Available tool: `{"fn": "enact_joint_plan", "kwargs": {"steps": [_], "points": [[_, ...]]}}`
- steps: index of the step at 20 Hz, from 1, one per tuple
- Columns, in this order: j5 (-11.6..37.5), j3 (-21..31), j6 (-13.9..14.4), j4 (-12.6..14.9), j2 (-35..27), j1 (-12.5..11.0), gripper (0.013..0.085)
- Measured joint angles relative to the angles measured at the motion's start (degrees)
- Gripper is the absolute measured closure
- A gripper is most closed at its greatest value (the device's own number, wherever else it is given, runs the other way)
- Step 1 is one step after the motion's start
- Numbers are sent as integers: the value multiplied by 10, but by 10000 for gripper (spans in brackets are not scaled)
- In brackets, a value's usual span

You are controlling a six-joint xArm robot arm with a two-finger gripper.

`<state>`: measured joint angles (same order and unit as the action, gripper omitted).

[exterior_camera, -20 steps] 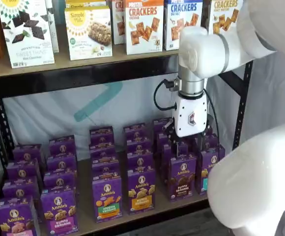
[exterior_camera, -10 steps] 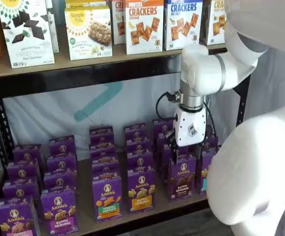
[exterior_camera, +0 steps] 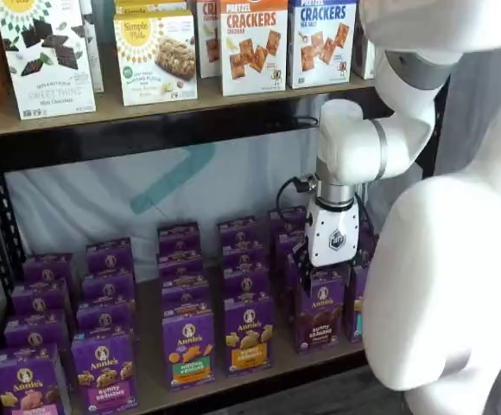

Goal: Pick up the purple box with a brown patch in the center, on the bottom shelf, the fifth box from the left

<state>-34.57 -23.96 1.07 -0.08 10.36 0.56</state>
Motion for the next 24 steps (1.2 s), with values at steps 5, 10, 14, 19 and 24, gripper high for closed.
{"fn": "enact_joint_plan", "kwargs": {"steps": [5,10,14,19,24], "points": [[35,-43,-13,3,-78,-15,130],[60,-91,-26,3,-151,-27,130],[74,-123,-39,-5,-198,-33,130],[89,-163,-39,2,-253,-40,130],[98,-198,-35,14,-298,-45,130]]}}
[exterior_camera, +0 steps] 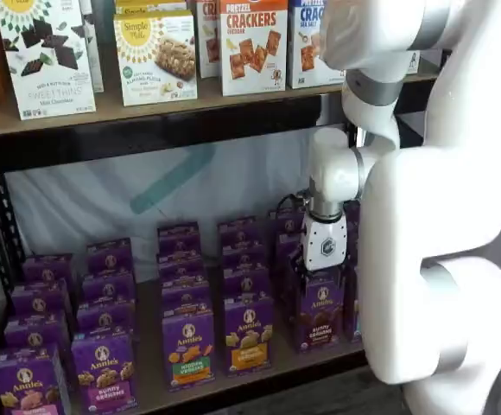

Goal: Pick up the purple box with a brown patch in the center, on the bottom shelf, the fifth box from the left

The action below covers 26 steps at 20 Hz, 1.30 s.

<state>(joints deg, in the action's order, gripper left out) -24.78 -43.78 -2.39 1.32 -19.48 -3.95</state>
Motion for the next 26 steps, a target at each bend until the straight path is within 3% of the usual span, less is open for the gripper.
{"fn": "enact_joint_plan", "kwargs": {"steps": [5,12,26], "points": [[11,-31,-7,0,-41,-7,130],[26,-79,2,27,-98,-23,130],[12,-211,-25,24,-200,-47,130]]}}
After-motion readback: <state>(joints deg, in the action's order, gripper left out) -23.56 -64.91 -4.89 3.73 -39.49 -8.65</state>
